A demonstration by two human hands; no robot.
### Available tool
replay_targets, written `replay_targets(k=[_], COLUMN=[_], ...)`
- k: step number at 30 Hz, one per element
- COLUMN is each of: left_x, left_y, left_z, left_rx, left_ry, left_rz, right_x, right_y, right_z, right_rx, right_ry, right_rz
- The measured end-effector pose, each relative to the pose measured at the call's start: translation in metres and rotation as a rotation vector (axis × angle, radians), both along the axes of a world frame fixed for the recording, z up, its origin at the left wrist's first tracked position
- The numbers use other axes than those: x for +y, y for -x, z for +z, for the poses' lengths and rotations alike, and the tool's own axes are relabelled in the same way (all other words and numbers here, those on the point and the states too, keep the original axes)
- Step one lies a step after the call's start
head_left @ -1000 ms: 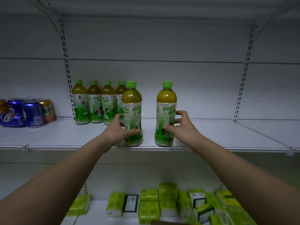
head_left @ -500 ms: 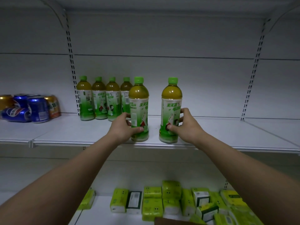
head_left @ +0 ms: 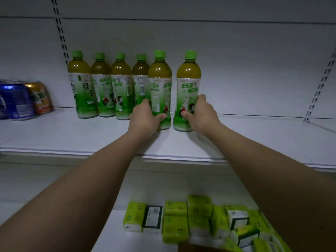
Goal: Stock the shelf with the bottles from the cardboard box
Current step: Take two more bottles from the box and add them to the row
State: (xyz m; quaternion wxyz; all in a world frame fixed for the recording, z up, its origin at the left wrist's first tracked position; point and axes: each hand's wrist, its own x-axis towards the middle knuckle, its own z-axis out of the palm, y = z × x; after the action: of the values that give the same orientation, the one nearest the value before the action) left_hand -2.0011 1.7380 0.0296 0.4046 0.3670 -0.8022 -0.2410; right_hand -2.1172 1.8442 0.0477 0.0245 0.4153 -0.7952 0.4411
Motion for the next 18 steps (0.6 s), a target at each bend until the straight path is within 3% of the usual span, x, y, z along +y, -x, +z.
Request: replay_targets(k=[18], left_x=[-0.048], left_y=[0.047], left_z=[-0.01], left_rx=[-0.106], left_ry=[0.144], left_rz=[0.137], right_x=[-0.082], right_y=[0.044], right_z=[-0.014], right_rx=[0.0], right_ry=[0.098], right_rz=[-0.032])
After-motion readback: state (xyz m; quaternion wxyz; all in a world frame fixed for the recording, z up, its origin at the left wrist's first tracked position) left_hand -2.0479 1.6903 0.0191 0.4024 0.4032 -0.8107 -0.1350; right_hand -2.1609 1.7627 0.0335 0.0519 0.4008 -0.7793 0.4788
